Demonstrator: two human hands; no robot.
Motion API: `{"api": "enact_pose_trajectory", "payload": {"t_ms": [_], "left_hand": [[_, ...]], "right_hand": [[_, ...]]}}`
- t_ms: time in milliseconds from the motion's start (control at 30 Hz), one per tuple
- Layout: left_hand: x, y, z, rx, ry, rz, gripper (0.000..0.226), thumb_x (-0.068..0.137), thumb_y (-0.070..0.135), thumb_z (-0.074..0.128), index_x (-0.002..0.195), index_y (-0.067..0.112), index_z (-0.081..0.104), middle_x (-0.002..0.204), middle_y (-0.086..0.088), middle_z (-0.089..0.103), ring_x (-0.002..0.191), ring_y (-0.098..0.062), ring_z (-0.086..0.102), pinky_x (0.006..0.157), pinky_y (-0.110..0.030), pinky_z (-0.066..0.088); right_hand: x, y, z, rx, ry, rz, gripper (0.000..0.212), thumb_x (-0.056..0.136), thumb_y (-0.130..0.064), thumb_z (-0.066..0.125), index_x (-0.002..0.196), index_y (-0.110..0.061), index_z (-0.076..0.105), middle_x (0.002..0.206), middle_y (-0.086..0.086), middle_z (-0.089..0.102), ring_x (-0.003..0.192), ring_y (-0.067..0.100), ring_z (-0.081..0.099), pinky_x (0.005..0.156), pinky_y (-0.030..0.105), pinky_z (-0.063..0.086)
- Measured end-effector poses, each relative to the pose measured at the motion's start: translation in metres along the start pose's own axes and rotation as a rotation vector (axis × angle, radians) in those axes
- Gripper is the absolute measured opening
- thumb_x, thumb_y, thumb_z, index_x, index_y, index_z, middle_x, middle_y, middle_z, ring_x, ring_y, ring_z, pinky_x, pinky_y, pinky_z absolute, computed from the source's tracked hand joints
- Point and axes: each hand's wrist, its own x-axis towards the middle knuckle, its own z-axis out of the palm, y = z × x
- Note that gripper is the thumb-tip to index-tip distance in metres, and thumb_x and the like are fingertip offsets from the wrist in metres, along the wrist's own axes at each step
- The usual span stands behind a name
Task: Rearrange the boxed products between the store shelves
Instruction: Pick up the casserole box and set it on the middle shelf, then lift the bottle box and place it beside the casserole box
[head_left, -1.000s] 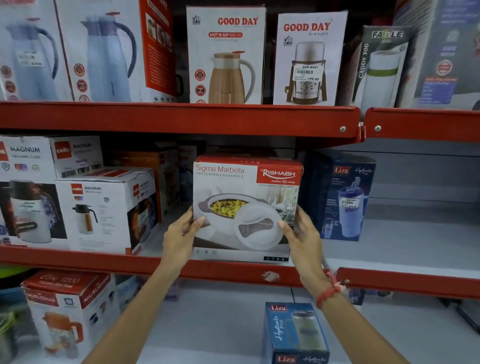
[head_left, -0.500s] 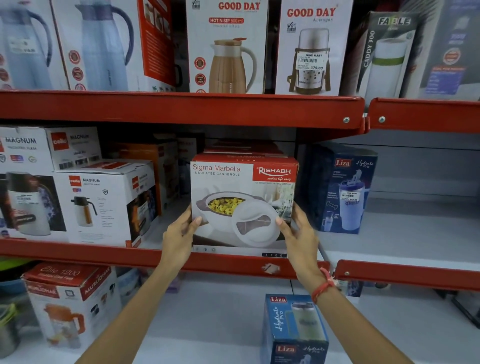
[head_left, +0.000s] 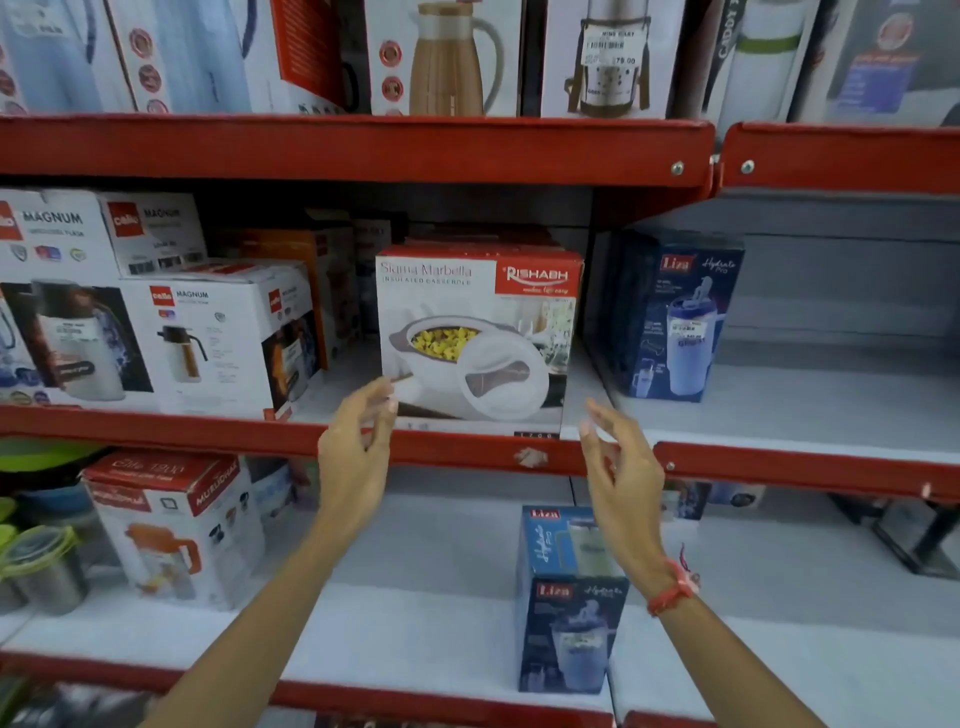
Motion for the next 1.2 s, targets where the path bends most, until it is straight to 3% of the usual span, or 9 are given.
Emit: {"api": "enact_pose_trajectory", "payload": {"t_ms": [233, 367, 467, 567, 667, 733, 933, 1067, 1200], "left_hand": [[-0.11, -0.05, 0.054, -0.157, -0.315, -0.292, 0.028, 0.088, 0.01, 0.062, 0.115, 0.014, 0.06, 0.115, -0.007, 0.066, 0.102, -0.025, 0.064, 0.091, -0.047, 0.056], [-0.157, -0.071, 0.088, -0.149, -0.44, -0.432, 0.047, 0.079, -0.006, 0.068, 0.119, 0.011, 0.052, 0.125, -0.013, 0.059, 0.113, -0.031, 0.06, 0.079, -0.014, 0.055], [-0.163, -0.075, 0.109, -0.061, -0.566, -0.517, 0.066, 0.083, -0.003, 0.065, 0.14, 0.005, 0.035, 0.142, -0.013, 0.047, 0.127, -0.033, 0.05, 0.094, -0.037, 0.052], [-0.158, -0.073, 0.119, -0.028, -0.661, -0.451, 0.06, 0.089, -0.003, 0.055, 0.143, 0.012, 0.033, 0.134, -0.004, 0.052, 0.125, -0.034, 0.052, 0.1, -0.052, 0.049], [-0.153, -0.071, 0.112, -0.007, -0.63, -0.372, 0.051, 0.091, 0.005, 0.055, 0.139, 0.015, 0.041, 0.133, -0.007, 0.059, 0.114, -0.033, 0.061, 0.089, -0.061, 0.052], [-0.152, -0.064, 0.102, 0.017, -0.612, -0.344, 0.05, 0.09, 0.013, 0.058, 0.138, 0.019, 0.044, 0.133, -0.008, 0.06, 0.111, -0.028, 0.064, 0.086, -0.059, 0.052], [-0.155, -0.023, 0.057, -0.03, -0.502, -0.235, 0.045, 0.082, 0.031, 0.063, 0.124, 0.041, 0.051, 0.128, 0.01, 0.057, 0.116, -0.014, 0.057, 0.078, -0.025, 0.056], [-0.142, 0.022, 0.029, -0.193, -0.457, -0.229, 0.046, 0.078, 0.037, 0.061, 0.121, 0.05, 0.051, 0.137, 0.016, 0.053, 0.122, -0.007, 0.053, 0.08, -0.023, 0.06], [-0.114, 0.07, 0.013, -0.328, -0.452, -0.179, 0.047, 0.079, 0.033, 0.061, 0.123, 0.048, 0.054, 0.109, 0.018, 0.073, 0.108, -0.012, 0.066, 0.076, -0.036, 0.063]], "right_hand": [[-0.098, 0.075, -0.036, -0.132, 0.064, 0.101, 0.034, 0.096, -0.025, 0.036, 0.114, -0.009, 0.06, 0.117, 0.011, 0.058, 0.107, 0.023, 0.057, 0.092, 0.006, 0.038], [-0.12, 0.126, -0.054, -0.138, -0.233, 0.434, 0.038, 0.095, -0.01, 0.052, 0.133, -0.014, 0.046, 0.14, 0.011, 0.047, 0.127, 0.032, 0.049, 0.1, 0.027, 0.04], [-0.122, 0.146, -0.05, -0.131, -0.523, 0.634, 0.059, 0.094, -0.014, 0.057, 0.147, -0.012, 0.03, 0.149, 0.009, 0.042, 0.134, 0.031, 0.045, 0.104, 0.036, 0.041], [-0.12, 0.15, -0.044, -0.098, -0.549, 0.632, 0.05, 0.096, -0.01, 0.053, 0.143, -0.014, 0.037, 0.138, 0.013, 0.057, 0.121, 0.028, 0.059, 0.084, 0.014, 0.05], [-0.12, 0.141, -0.045, -0.141, -0.499, 0.585, 0.043, 0.095, -0.017, 0.056, 0.137, -0.01, 0.048, 0.127, 0.012, 0.065, 0.105, 0.018, 0.062, 0.064, -0.002, 0.046], [-0.122, 0.129, -0.049, -0.132, -0.467, 0.559, 0.043, 0.094, -0.021, 0.058, 0.135, -0.01, 0.051, 0.124, 0.01, 0.067, 0.102, 0.016, 0.062, 0.063, 0.0, 0.047], [-0.116, 0.072, -0.071, 0.029, -0.456, 0.517, 0.046, 0.086, -0.025, 0.066, 0.131, -0.015, 0.058, 0.11, 0.002, 0.074, 0.099, 0.017, 0.07, 0.082, 0.029, 0.06], [-0.096, 0.018, -0.089, 0.109, -0.427, 0.399, 0.042, 0.074, -0.04, 0.066, 0.117, -0.036, 0.068, 0.097, -0.013, 0.078, 0.093, 0.005, 0.072, 0.079, 0.033, 0.061], [-0.061, -0.034, -0.108, 0.202, -0.307, 0.25, 0.022, 0.072, -0.032, 0.069, 0.087, -0.047, 0.074, 0.086, -0.021, 0.077, 0.08, 0.0, 0.071, 0.069, 0.027, 0.062]]}}
